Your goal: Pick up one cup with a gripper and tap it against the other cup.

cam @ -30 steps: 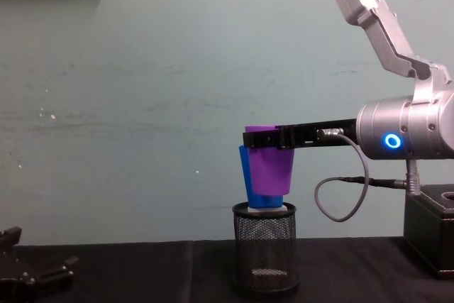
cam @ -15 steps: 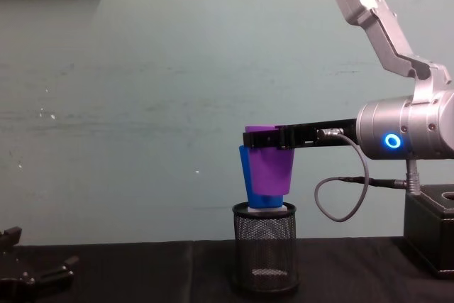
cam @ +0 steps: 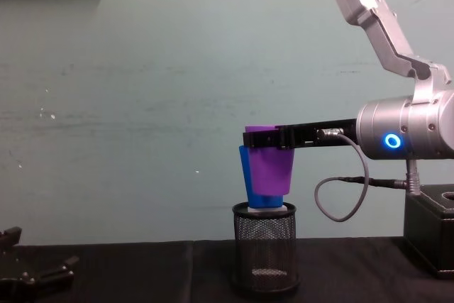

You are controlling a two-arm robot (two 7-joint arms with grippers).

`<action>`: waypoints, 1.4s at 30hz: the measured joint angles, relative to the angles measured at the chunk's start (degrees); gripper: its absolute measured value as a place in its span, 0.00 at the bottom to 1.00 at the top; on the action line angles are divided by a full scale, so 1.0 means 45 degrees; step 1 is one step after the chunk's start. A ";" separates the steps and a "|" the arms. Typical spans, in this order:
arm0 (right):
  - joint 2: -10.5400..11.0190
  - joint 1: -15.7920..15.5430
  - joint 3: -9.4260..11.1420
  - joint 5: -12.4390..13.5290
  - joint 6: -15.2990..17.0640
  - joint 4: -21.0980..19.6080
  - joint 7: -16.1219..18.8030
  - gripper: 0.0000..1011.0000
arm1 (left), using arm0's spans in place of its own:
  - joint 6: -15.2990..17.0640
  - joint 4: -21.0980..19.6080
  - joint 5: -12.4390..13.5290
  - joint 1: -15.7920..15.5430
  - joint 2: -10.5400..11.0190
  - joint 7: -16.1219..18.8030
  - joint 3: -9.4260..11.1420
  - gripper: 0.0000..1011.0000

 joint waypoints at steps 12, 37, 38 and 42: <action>0.0000 0.0000 0.0000 0.0000 0.0000 0.0000 0.0001 0.73 | 0.0001 0.0000 0.0000 0.0000 0.0000 0.0000 0.0000 0.99; 0.0000 0.0000 0.0000 0.0000 0.0000 0.0000 0.0000 0.73 | 0.0000 0.0000 0.0001 0.0000 0.0000 0.0000 -0.0001 0.99; 0.0000 0.0000 0.0000 0.0000 0.0000 -0.0001 0.0000 0.73 | 0.0000 0.0000 0.0000 0.0000 0.0000 0.0000 0.0000 0.99; 0.0027 -0.0038 -0.0040 -0.0047 -0.0129 -0.0070 0.0066 0.73 | 0.0001 0.0000 0.0001 0.0000 0.0000 0.0000 0.0000 0.99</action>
